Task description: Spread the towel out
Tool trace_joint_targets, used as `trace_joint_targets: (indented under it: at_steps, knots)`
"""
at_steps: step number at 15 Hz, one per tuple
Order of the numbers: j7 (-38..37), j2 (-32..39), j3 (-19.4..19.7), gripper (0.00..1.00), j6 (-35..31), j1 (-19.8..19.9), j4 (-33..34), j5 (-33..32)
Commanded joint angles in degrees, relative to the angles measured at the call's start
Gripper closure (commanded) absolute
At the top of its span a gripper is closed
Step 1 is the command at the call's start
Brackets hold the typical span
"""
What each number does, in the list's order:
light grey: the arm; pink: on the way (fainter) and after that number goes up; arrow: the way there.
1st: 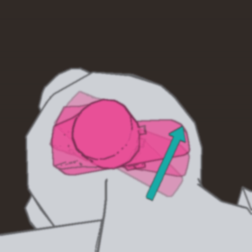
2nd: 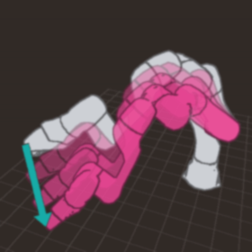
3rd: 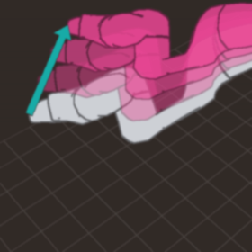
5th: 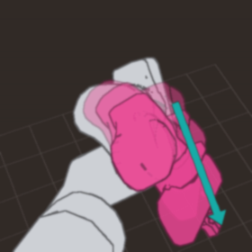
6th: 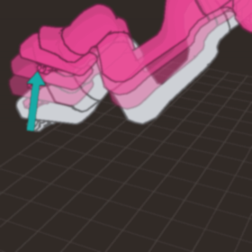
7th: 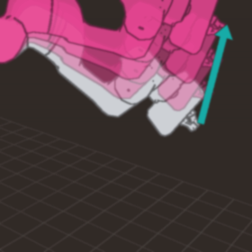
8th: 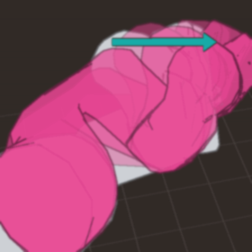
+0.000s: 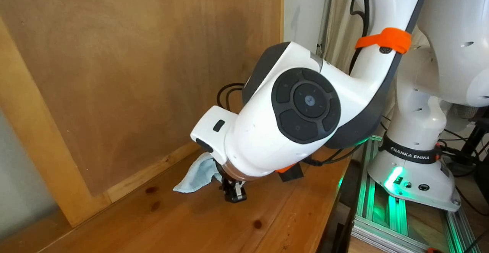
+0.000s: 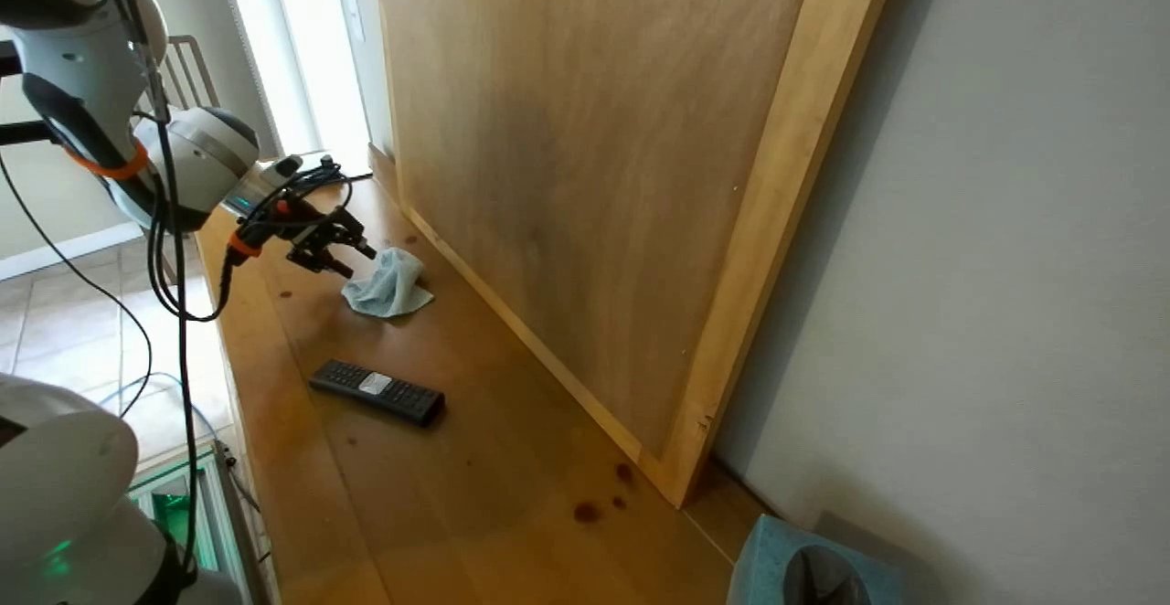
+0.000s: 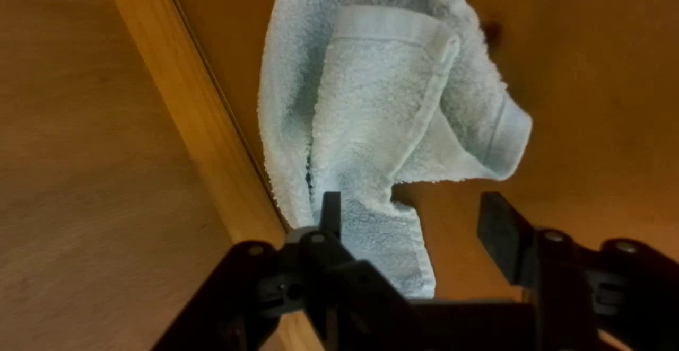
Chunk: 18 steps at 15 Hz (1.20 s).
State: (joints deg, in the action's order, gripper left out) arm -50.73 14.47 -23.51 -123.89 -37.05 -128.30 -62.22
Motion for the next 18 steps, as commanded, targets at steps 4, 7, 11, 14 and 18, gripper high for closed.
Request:
trace_joint_targets:
  at_steps: [4,7,11,14,18]
  knots:
    - [-4.5,2.2,0.7,0.37,3.8,-0.2,1.8,-5.2]
    - [-4.9,2.8,0.9,0.47,3.6,0.2,2.0,-6.1]
    - [-5.0,3.7,1.2,0.56,2.8,0.4,2.4,-6.9]
    - [-4.7,4.6,1.4,0.58,2.1,0.7,2.8,-6.9]
    - [-4.5,5.5,1.7,0.65,1.8,0.9,3.3,-6.8]
